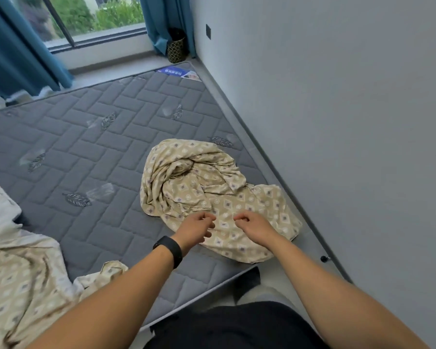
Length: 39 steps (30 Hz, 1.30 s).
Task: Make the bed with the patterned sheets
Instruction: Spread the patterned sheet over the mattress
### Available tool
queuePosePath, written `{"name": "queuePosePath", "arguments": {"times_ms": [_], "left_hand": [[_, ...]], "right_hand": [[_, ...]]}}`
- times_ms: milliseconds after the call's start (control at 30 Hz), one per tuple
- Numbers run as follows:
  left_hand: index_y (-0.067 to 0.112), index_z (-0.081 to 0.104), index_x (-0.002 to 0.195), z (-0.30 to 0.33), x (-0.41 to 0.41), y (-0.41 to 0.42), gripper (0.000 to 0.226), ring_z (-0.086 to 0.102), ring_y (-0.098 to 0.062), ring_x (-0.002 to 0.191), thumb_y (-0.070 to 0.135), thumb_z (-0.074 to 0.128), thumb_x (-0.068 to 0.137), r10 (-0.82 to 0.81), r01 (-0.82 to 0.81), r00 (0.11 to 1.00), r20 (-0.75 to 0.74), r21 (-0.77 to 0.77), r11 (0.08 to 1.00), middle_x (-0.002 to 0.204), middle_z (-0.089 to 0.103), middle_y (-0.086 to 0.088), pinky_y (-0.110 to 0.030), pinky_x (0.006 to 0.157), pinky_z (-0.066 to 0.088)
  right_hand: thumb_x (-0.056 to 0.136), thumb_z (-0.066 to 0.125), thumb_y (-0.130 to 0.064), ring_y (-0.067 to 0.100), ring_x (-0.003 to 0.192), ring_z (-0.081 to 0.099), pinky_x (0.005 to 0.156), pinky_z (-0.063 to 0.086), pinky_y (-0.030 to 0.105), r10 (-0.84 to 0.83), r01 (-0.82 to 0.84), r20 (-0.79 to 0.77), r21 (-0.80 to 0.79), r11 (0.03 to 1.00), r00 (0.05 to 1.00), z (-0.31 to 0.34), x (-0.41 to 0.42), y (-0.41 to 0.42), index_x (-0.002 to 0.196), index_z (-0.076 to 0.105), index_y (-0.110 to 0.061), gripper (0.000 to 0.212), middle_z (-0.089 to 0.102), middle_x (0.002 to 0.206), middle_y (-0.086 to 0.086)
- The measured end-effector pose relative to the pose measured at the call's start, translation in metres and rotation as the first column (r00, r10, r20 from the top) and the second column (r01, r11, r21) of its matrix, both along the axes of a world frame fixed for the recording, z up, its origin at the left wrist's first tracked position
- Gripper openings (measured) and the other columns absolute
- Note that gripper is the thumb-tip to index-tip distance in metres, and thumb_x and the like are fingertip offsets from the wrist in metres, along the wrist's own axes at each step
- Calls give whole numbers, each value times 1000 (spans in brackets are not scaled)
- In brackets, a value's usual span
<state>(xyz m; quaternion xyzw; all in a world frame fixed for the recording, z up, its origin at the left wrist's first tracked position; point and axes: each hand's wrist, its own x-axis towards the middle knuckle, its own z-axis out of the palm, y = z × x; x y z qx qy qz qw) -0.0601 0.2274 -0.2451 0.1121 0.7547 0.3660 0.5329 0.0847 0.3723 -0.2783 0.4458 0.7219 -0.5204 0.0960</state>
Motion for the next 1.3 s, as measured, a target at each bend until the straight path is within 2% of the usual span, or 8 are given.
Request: {"name": "queuePosePath", "arguments": {"times_ms": [133,333,467,567,733,1033,1167,1300], "left_hand": [[18,66,112,-21,40,54,23,63,-18,79,23,45,104,84,-79,994,68,-72,994,109,69,-7,-24,63,47],[16,65,113,-71,92,104,23,61,-17,75,21,43,106,200,-147,964,173,-278,949,110,67,-9,-24,61,49],[15,64,115,-119,101,128,25,61,-16,75,21,41,107,213,-141,964,160,-371,918,110,67,-10,-22,62,48],[15,64,115,-148,96,139,25,62,-19,78,23,42,107,199,-125,971,134,-428,895,113,67,-10,-25,63,49],[15,64,116,-171,83,156,25,62,-19,79,23,42,106,174,-124,982,76,-436,891,109,68,-7,-25,63,47],[22,60,119,-113,73,143,22,63,-21,89,18,59,97,-165,151,986,-12,-341,928,109,63,-6,-35,80,54],[28,40,146,-54,52,118,68,55,-21,120,27,73,87,-371,326,915,-157,-253,911,136,49,-3,-37,99,50],[36,19,157,0,14,90,105,36,-16,129,43,83,74,-441,421,792,-421,-147,895,144,34,0,-36,111,37]], "right_hand": [[96,56,-20,17,95,61,77,46,28,-25,34,140,-56,998,990,-46,36,84,109,70,-19,20,62,97,-8],[87,54,-7,27,75,56,65,43,30,-217,316,469,-143,938,856,-156,99,170,83,61,-7,8,61,86,13],[90,63,-12,35,103,63,83,51,36,-175,285,543,-125,950,821,-234,111,195,115,64,-1,28,64,119,19],[91,63,-21,38,126,52,89,44,34,-78,207,606,-146,967,791,-271,113,195,145,42,-11,58,49,143,15],[87,61,-28,29,98,63,89,55,36,99,58,593,-240,969,799,-318,110,190,125,58,-14,41,65,120,9],[101,50,-47,30,117,59,86,42,30,51,44,315,-288,957,948,-181,50,160,135,58,-5,55,61,132,9],[99,50,-55,33,116,61,82,42,32,49,-22,139,-187,982,989,-72,16,137,114,64,-7,53,64,117,6],[102,48,-49,31,127,52,96,40,36,124,-124,-65,10,992,990,53,-40,106,136,56,-2,59,57,138,14]]}}
